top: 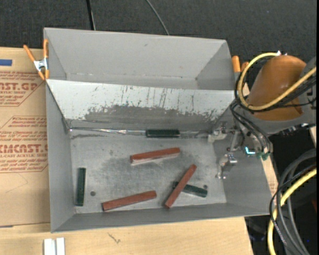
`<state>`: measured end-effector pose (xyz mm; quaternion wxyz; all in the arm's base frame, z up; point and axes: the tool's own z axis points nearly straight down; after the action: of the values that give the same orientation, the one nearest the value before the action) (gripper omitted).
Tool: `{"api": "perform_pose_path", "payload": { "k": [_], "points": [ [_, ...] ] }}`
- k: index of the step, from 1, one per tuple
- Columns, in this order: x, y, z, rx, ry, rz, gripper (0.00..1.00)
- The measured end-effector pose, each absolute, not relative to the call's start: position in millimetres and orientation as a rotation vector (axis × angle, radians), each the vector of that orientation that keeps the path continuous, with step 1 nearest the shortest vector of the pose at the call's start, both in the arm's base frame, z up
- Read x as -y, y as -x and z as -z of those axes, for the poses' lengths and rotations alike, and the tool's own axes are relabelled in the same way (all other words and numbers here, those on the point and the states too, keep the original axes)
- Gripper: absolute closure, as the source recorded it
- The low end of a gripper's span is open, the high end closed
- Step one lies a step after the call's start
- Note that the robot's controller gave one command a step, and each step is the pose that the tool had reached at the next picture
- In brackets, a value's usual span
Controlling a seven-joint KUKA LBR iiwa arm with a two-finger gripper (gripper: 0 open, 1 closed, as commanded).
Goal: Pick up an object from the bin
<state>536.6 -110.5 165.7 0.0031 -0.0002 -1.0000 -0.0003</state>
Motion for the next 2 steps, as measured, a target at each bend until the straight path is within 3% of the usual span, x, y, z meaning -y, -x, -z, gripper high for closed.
{"api": "perform_pose_path", "payload": {
  "k": [1, 2],
  "points": [
    [110.2, -538.5, -169.6, 3.143, -0.001, -0.001, 0.00],
    [83.3, -554.4, -74.1, 3.113, -0.436, -0.002, 1.00]
  ]
}}
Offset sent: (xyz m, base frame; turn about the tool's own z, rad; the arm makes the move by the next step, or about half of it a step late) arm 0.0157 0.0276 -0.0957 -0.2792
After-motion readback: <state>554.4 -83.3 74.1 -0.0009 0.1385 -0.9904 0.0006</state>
